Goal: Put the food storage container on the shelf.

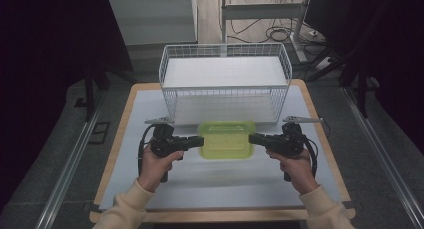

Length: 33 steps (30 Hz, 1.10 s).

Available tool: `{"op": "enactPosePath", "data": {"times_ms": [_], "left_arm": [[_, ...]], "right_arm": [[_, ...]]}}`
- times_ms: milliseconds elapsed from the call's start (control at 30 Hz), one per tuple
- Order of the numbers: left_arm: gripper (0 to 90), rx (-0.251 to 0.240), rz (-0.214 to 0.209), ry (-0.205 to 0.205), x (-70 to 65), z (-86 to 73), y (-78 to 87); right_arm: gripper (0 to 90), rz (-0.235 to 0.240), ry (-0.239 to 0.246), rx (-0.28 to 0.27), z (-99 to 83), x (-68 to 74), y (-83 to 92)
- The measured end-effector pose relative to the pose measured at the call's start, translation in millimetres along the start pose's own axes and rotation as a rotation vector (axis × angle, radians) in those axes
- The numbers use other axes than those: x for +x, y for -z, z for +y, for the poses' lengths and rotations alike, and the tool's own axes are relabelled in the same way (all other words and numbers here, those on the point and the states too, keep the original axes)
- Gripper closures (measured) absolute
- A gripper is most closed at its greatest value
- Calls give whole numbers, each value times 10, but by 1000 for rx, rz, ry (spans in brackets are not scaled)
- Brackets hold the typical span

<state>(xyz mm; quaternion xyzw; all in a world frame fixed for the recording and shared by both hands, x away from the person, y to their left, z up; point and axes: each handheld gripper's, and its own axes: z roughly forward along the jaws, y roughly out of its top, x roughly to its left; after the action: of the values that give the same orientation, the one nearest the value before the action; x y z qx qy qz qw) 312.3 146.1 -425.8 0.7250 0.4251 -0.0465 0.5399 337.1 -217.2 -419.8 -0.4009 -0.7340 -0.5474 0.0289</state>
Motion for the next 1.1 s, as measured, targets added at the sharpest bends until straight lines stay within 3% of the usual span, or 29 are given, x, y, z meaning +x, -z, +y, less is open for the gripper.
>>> {"op": "enactPosePath", "data": {"times_ms": [800,1100], "left_arm": [[804,-29,11,-28,-66,330,135],[803,-50,-5,-35,-63,457,202]], "right_arm": [[806,-9,36,-35,336,129,38],[806,-13,59,-43,493,189,47]]}}
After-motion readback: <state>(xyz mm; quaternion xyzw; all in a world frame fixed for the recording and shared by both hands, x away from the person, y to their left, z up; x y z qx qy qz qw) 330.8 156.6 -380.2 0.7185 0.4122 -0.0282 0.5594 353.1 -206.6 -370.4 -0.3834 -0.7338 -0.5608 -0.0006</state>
